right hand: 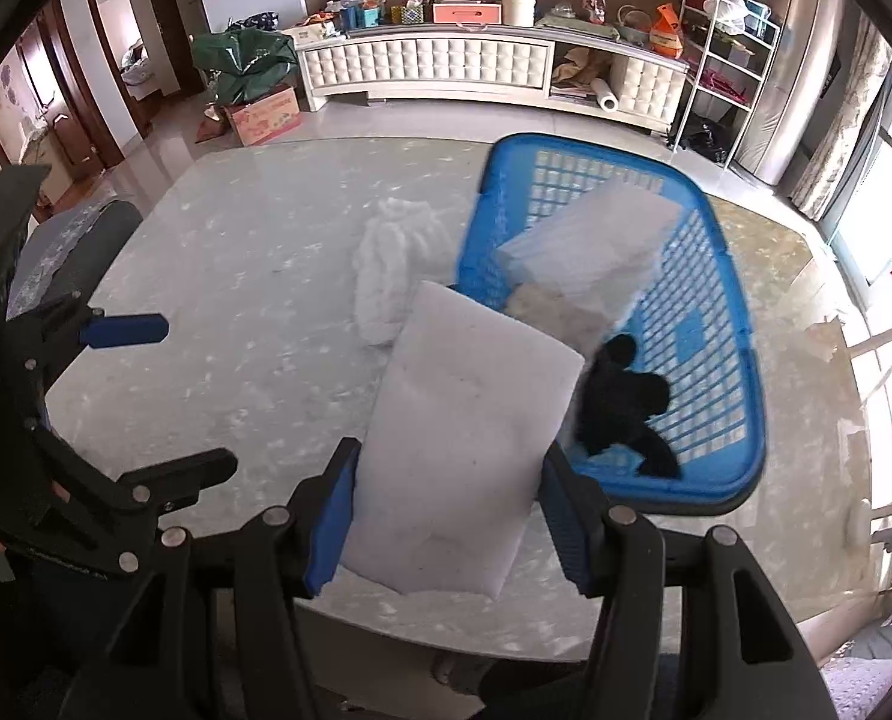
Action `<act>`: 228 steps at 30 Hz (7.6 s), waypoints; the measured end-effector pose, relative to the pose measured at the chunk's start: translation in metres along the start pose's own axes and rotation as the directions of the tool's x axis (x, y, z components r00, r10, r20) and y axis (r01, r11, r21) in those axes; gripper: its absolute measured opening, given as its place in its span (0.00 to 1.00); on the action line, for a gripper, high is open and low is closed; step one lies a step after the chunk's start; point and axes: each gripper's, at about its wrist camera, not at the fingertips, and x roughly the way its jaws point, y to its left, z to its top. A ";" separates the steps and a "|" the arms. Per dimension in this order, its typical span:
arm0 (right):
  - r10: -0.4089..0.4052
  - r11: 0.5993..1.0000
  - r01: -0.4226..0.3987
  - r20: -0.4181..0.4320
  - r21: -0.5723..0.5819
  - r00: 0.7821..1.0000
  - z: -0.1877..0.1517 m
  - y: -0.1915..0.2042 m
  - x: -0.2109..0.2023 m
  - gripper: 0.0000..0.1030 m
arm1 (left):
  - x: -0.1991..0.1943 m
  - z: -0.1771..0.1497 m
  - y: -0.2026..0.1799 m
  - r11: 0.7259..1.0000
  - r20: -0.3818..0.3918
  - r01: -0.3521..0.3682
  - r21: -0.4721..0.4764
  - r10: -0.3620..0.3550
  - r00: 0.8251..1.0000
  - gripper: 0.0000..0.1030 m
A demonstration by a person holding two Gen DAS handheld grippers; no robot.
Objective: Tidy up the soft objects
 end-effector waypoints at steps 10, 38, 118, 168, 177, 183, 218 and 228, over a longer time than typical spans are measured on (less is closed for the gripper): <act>-0.033 0.999 0.033 -0.012 0.001 0.999 0.002 -0.031 -0.007 0.53 | 0.031 0.005 -0.014 0.999 -0.067 0.033 0.028 -0.031 0.997 1.00; -0.051 0.998 0.045 -0.127 -0.054 0.991 0.027 -0.060 0.034 0.55 | 0.123 -0.008 -0.055 0.973 -0.202 0.194 0.125 -0.166 0.965 1.00; -0.079 0.995 0.079 0.000 0.061 0.997 -0.027 -0.058 -0.034 1.00 | -0.052 0.090 -0.098 0.957 0.067 0.172 0.235 -0.192 0.979 0.03; -0.052 0.988 0.057 -0.035 0.147 0.998 -0.015 -0.095 -0.013 1.00 | 0.021 0.121 -0.104 0.937 -0.029 0.148 0.318 -0.146 0.989 0.61; -0.064 0.991 0.063 0.001 0.117 0.998 -0.015 -0.072 -0.035 1.00 | -0.014 0.107 -0.093 0.949 0.017 0.110 0.297 -0.120 0.993 0.74; -0.072 0.994 0.069 0.026 0.088 0.997 -0.013 -0.053 -0.048 1.00 | -0.040 0.094 -0.076 0.961 0.066 0.062 0.269 -0.082 0.994 0.81; 0.045 0.995 -0.038 0.082 -0.090 0.996 0.036 0.077 -0.023 1.00 | -0.086 0.008 0.050 0.994 0.121 -0.106 0.013 0.103 0.987 1.00; 0.055 0.989 -0.048 0.045 -0.137 0.997 0.060 0.116 0.013 1.00 | -0.061 -0.003 0.099 0.994 0.090 -0.085 -0.063 0.091 0.992 1.00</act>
